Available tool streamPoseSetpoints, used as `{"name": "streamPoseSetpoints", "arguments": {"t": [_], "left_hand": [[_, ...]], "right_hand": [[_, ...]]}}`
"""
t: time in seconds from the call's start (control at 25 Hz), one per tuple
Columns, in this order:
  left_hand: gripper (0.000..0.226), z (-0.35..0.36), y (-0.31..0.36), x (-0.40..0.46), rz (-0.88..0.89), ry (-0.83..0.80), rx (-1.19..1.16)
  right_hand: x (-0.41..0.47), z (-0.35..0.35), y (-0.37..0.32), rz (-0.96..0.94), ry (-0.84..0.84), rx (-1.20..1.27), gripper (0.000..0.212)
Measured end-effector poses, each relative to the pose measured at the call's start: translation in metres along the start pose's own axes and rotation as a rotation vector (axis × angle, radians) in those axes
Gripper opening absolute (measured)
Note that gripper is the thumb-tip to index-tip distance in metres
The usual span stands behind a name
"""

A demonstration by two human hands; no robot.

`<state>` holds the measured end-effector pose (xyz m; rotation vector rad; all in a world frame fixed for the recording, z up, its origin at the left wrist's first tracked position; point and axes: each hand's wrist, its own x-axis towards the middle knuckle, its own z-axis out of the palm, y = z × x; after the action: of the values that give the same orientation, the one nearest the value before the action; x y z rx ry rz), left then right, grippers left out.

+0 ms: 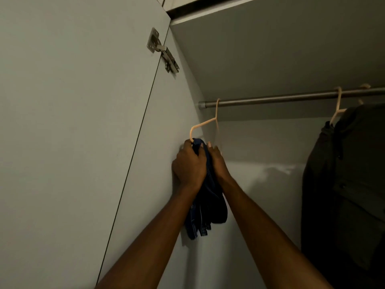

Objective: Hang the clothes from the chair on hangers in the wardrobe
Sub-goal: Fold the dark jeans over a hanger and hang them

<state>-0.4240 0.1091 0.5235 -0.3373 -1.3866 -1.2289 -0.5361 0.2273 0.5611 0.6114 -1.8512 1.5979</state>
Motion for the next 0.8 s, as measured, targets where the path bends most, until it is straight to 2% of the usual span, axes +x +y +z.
{"name": "streamPoseSetpoints", "arguments": {"t": [0.16,0.24,0.4,0.56,0.8], "left_hand": [[0.06,-0.014,0.013,-0.018,0.022,-0.098,0.019],[0.071,-0.021,0.015,-0.028,0.019,-0.122,-0.016],[0.092,-0.037,0.005,-0.059,0.044,-0.179,-0.005],[0.1,-0.057,-0.017,-0.099,-0.026,-0.19,-0.003],[0.098,-0.09,-0.042,-0.188,-0.091,-0.315,0.088]], "right_hand": [[-0.036,-0.007,0.005,0.046,-0.047,0.064,0.078],[-0.049,-0.012,0.015,0.04,-0.056,0.098,0.083],[-0.129,-0.01,0.005,0.097,-0.05,0.15,0.09],[-0.205,-0.016,0.02,0.128,-0.029,0.08,0.067],[-0.286,-0.039,0.062,0.31,0.128,0.019,0.071]]}}
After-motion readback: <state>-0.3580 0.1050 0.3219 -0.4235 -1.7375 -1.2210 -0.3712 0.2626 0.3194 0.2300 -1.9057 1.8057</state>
